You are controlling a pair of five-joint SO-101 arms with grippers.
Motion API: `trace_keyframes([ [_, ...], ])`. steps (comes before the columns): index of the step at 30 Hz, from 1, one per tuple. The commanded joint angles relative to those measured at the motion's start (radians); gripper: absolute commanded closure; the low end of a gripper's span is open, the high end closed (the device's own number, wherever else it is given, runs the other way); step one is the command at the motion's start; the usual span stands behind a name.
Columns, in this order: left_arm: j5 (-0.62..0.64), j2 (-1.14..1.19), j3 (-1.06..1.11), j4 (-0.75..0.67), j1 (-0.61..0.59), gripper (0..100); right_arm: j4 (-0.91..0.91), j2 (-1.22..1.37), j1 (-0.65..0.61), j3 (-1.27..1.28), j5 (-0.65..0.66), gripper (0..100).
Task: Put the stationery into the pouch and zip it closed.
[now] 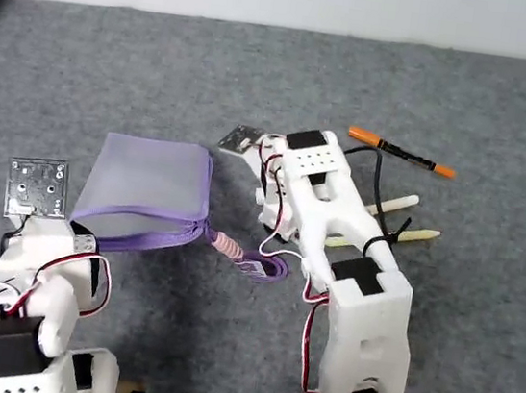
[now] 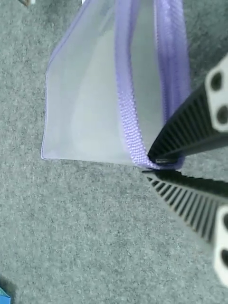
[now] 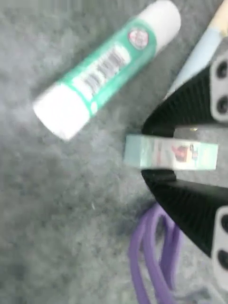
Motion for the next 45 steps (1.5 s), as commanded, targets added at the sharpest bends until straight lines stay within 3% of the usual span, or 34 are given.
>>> trace_keyframes([
  [1,0.015,0.014,-0.093,0.000,0.002,99,0.096,-0.021,-0.010,-0.089,-0.002,99.0],
  [8,0.025,0.133,-0.262,0.089,0.002,99,0.242,-0.209,-0.008,-0.107,-0.021,99.0],
  [13,0.087,0.308,-0.435,0.123,0.003,99,0.305,-0.403,-0.010,-0.107,-0.124,99.0],
  [17,0.103,0.460,-0.545,0.164,0.048,99,0.344,-0.550,-0.013,-0.107,-0.292,99.0],
  [21,0.207,0.577,-0.648,0.207,0.147,99,0.351,-0.685,-0.016,-0.107,-0.485,99.0],
  [28,0.301,0.736,-0.754,0.204,0.227,99,0.302,-0.918,-0.147,-0.107,-0.678,99.0],
  [33,0.305,0.809,-0.796,0.203,0.222,99,0.140,-1.063,-0.226,-0.100,-0.852,99.1],
  [39,0.305,0.821,-0.817,0.203,0.224,99,-0.191,-1.112,-0.272,0.063,-0.864,99.1],
  [45,0.305,0.821,-0.817,0.201,0.221,99,-0.668,-1.208,-0.308,0.362,-0.858,99.1],
])
